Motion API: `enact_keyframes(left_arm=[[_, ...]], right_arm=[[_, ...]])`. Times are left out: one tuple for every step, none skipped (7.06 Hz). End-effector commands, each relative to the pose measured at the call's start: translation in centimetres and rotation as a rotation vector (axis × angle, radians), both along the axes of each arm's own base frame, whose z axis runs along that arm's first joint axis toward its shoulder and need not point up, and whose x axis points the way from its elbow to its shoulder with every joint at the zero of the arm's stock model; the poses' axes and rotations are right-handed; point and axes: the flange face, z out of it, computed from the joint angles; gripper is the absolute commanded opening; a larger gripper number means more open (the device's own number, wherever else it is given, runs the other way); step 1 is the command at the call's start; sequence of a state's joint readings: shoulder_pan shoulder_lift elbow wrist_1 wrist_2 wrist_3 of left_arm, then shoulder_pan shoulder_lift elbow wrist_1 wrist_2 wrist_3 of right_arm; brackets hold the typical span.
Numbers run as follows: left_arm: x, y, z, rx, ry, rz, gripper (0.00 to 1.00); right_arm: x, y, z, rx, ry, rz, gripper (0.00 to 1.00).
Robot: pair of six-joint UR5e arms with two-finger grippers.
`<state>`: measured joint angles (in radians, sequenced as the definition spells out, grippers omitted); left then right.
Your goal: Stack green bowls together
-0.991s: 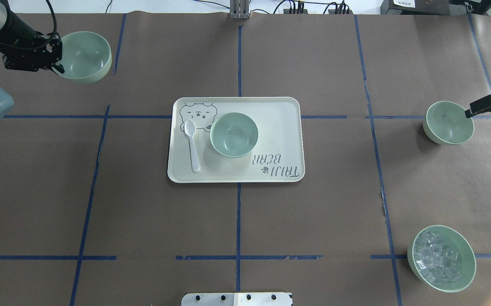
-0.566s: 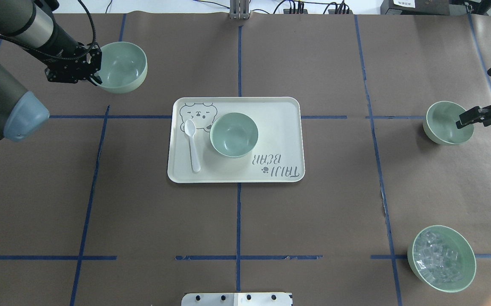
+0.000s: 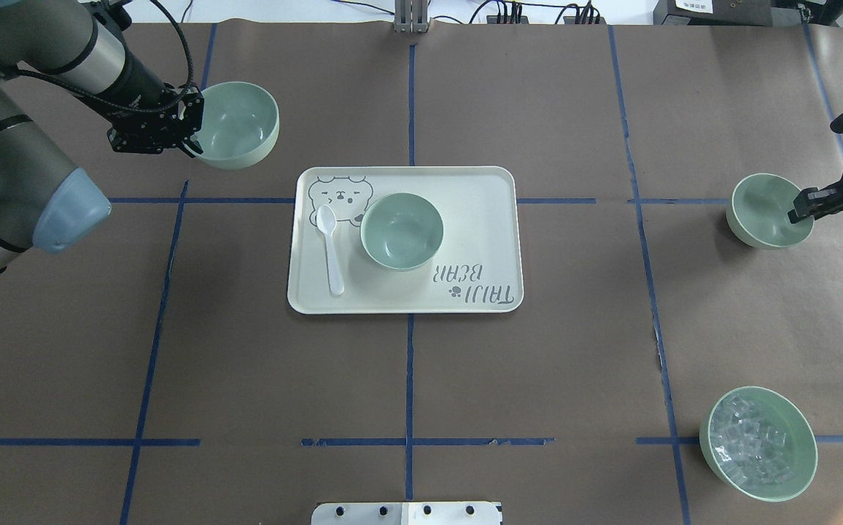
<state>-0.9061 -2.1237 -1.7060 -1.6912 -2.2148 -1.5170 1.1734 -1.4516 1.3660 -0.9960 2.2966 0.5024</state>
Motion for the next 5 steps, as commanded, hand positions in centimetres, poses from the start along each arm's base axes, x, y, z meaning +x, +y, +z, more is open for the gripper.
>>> enact_keyframes(left_arm=[[6.5,3.1,-3.8,-0.018,0.015,0.001,0.00],[8.9,4.6,-4.7,0.007,0.018,-0.001,0.00],[10.9,5.6,-4.9,0.033,0.040,0.019,0.00],[13.2,5.6,-5.1,0.034,0.045,0.016,0.00],[16.4,8.1,-5.3,0.066,0.052,0.013,0.00]], right_arm=[[0.6,-1.8,-2.9,-0.032,-0.076,0.035,0.00],[1.5,-3.0,-5.0,-0.065,-0.149,0.051,0.00],[2.1,-4.1,-6.7,-0.057,-0.180,0.057,0.00],[1.8,-4.7,-7.8,-0.072,-0.192,0.069,0.00],[1.5,-5.7,-9.6,-0.097,-0.216,0.093,0.00]])
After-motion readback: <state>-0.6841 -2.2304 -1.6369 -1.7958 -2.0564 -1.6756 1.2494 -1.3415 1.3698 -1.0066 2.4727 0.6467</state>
